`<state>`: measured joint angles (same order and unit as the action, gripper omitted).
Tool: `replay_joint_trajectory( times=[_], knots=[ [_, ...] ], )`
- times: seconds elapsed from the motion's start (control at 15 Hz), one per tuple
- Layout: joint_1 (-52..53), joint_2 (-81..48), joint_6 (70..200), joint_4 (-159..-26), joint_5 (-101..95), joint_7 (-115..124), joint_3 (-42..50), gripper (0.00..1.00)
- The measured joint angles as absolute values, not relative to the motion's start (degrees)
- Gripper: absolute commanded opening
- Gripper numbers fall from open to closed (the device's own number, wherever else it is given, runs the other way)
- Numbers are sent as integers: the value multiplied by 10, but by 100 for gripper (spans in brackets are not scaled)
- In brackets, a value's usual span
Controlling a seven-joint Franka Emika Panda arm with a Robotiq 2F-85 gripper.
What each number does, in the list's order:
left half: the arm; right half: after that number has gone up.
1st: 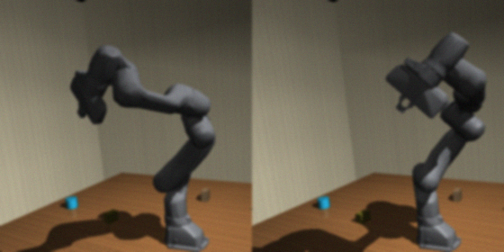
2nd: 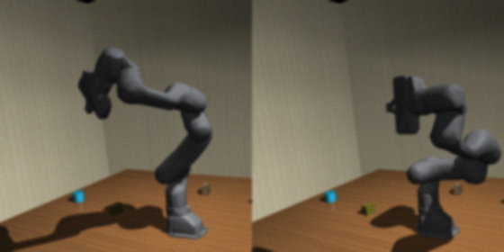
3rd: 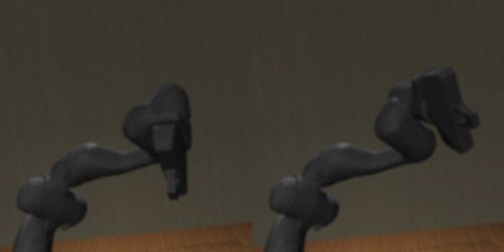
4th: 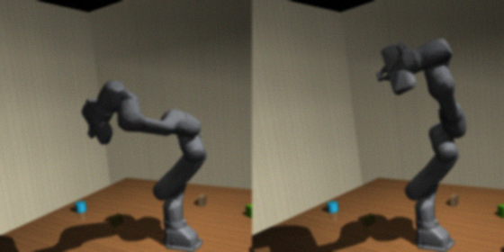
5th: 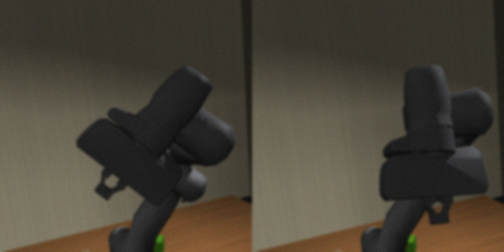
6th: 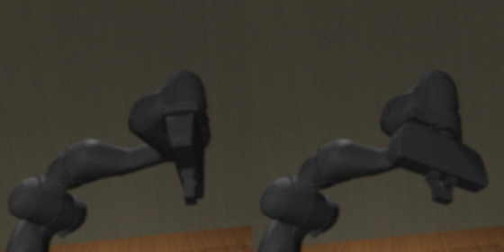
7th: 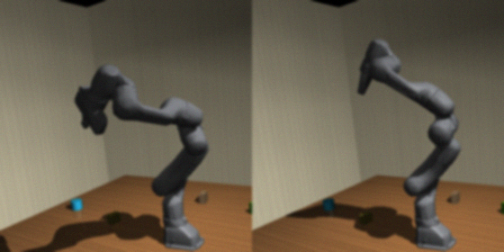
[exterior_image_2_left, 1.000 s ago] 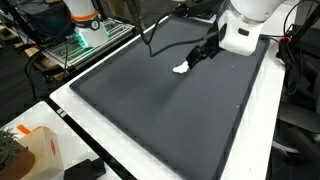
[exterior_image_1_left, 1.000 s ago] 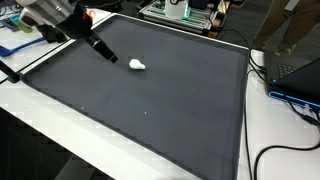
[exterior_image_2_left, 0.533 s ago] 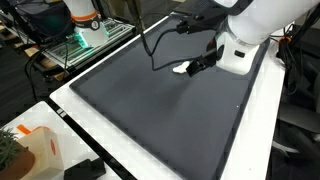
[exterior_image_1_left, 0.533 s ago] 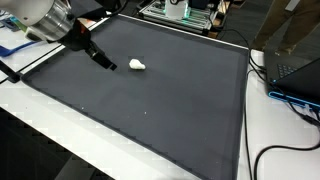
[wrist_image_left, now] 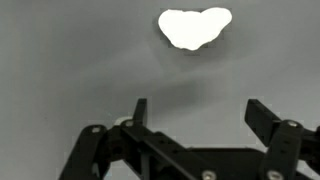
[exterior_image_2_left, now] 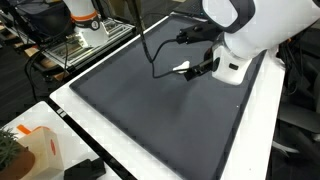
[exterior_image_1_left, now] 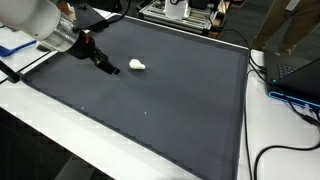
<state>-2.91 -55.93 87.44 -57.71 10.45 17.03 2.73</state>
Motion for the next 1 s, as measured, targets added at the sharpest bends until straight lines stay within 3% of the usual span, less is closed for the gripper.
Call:
replay_joint_trajectory(
  times=[1.0],
  knots=[
    [-41,-619,791,-515,118,192,27,100]
  ],
)
